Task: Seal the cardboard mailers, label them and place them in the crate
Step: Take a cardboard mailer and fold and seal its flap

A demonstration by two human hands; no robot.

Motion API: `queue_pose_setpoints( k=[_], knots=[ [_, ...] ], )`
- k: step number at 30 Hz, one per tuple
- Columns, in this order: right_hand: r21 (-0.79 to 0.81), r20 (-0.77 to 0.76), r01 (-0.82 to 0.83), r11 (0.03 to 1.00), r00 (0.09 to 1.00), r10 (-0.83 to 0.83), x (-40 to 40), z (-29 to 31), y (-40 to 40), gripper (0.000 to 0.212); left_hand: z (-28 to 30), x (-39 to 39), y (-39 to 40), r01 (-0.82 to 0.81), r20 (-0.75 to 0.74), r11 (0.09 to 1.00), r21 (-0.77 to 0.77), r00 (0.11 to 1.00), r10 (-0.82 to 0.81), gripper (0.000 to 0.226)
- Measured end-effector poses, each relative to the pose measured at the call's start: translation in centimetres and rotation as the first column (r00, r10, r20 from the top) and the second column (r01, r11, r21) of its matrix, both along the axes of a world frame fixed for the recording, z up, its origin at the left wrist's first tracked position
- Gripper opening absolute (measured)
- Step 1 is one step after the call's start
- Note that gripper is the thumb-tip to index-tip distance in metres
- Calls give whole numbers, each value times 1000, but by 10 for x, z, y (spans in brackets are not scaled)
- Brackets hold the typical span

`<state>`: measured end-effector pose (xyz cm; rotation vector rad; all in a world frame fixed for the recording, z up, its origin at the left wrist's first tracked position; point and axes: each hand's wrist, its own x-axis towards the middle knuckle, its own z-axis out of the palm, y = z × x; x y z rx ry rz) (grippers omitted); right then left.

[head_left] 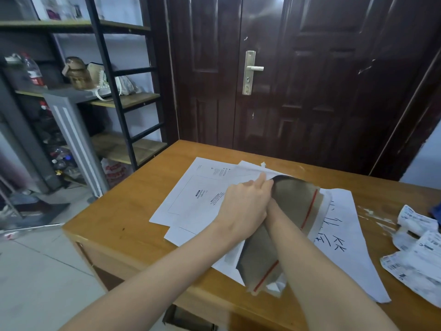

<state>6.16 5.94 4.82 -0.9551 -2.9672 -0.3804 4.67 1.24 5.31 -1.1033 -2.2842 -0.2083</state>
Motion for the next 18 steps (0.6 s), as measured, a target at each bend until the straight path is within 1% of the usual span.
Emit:
queue_pose_setpoints(
  k=[1,2,5,6,8,12,14,16,18],
  knots=[
    [83,6,-27,996,1000,26,-8,7,-17,103,-3,3,1,20,0,1000,14,1000,-20,38],
    [63,32,-38,997,999,36,1,17,-30,106,-6,5,1,36,20,999,3,999,-36,40],
    [36,100,-116,993,989,112,23,38,-44,111,-11,5,2,45,-3,997,64,999,-45,46],
    [59,105,-117,991,988,110,23,37,-43,114,-10,6,1,41,10,995,86,999,-42,48],
    [42,65,-117,992,991,114,21,40,-44,115,-8,5,0,36,14,992,124,999,-38,50],
    [38,77,-118,992,990,115,18,37,-41,110,-7,5,-3,41,1,988,148,999,-42,48],
    [59,115,-101,993,989,93,19,37,-42,107,-9,8,-3,45,-7,988,148,999,-45,49],
    [75,100,-97,992,991,89,21,39,-45,102,-9,7,-1,43,-10,987,152,999,-42,49],
    [38,75,-82,996,994,79,20,39,-45,97,-7,5,0,27,-12,987,159,1000,-26,49]
  ],
)
